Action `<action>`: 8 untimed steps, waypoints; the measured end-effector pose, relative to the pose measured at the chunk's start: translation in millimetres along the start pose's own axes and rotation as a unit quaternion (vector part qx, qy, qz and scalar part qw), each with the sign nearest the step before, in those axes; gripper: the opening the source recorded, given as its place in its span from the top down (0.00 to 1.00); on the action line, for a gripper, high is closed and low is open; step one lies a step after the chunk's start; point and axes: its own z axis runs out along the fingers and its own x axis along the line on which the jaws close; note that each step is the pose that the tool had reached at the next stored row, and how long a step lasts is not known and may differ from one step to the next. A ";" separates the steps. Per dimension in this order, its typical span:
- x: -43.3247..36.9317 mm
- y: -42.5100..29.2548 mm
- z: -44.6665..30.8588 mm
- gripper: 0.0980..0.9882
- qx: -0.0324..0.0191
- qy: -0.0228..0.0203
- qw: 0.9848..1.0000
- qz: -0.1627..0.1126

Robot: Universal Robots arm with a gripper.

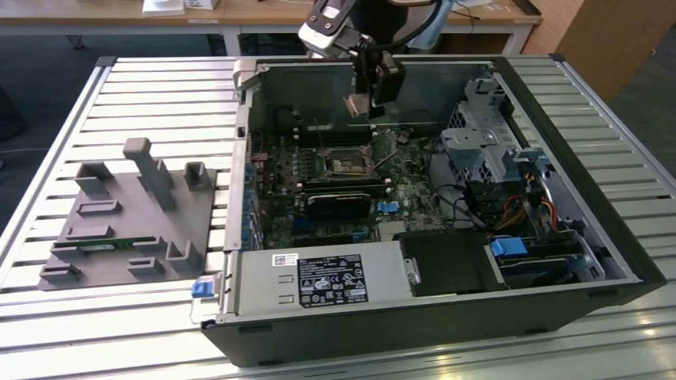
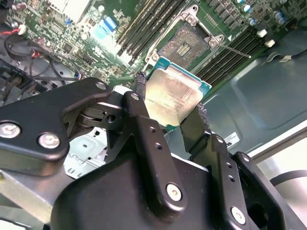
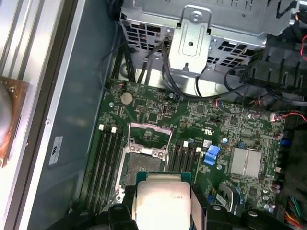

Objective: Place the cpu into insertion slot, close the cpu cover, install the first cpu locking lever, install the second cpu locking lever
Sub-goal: 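Place the cpu into insertion slot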

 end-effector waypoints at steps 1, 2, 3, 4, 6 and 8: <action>0.0 -0.1 0.2 0.51 0.000 0.000 1.000 0.004; 0.0 -0.1 0.4 0.51 0.000 -0.001 1.000 0.008; 0.0 -0.1 0.7 0.51 0.000 -0.001 1.000 0.011; 0.0 -0.2 1.0 0.51 0.000 -0.001 1.000 0.015; 0.0 -0.2 1.4 0.51 0.000 -0.002 1.000 0.023; 0.0 -0.3 1.6 0.51 -0.001 -0.003 1.000 0.029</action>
